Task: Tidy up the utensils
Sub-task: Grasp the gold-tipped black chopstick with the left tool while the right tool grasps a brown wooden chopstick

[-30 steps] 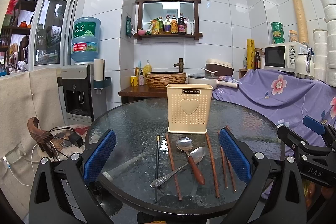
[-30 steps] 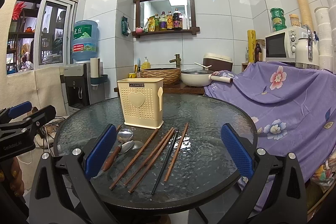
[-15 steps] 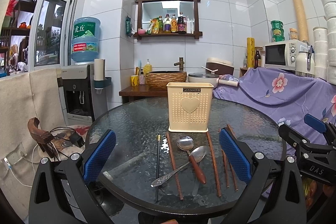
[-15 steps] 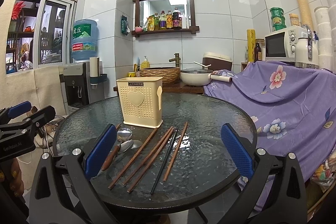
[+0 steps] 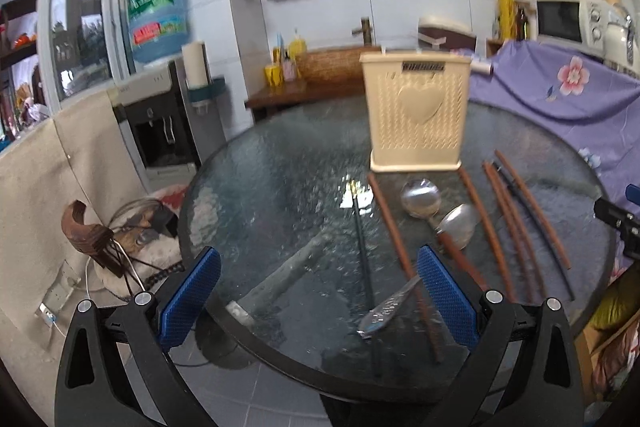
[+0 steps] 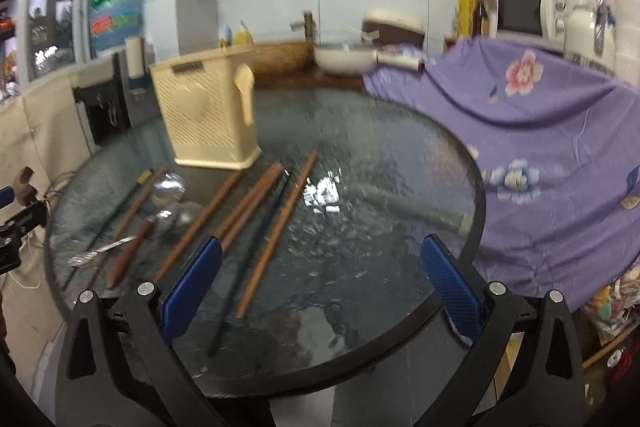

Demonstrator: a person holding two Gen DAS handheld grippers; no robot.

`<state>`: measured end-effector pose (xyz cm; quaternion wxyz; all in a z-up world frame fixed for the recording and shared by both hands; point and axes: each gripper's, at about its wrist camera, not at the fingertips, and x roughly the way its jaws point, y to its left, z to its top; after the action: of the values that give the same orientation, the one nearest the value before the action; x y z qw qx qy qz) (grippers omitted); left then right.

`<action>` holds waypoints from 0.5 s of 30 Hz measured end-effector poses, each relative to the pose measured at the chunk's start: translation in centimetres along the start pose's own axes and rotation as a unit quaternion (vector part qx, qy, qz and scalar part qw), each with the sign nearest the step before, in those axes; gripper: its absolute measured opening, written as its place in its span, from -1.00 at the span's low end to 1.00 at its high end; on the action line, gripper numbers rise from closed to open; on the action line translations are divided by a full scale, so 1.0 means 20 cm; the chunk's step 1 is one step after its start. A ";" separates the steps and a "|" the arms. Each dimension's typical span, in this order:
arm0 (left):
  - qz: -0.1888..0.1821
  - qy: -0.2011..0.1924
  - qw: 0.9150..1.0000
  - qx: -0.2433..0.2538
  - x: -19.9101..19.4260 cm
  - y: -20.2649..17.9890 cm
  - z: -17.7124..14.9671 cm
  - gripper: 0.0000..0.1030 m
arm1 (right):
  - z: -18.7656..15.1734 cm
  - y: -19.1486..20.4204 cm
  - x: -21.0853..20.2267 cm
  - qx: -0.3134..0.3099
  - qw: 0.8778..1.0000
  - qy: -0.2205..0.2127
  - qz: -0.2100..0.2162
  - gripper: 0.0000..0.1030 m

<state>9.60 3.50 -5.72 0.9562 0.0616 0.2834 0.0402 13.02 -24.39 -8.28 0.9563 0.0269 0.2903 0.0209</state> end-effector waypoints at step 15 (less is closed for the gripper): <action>-0.074 0.093 0.992 0.044 0.40 -0.02 0.20 0.44 | 0.24 0.04 0.51 -0.039 0.992 0.117 -0.001 0.53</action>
<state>18.50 3.67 -6.77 0.9223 0.0787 0.3766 -0.0373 24.03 -23.18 -9.89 0.9163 -0.0131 0.3988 0.0345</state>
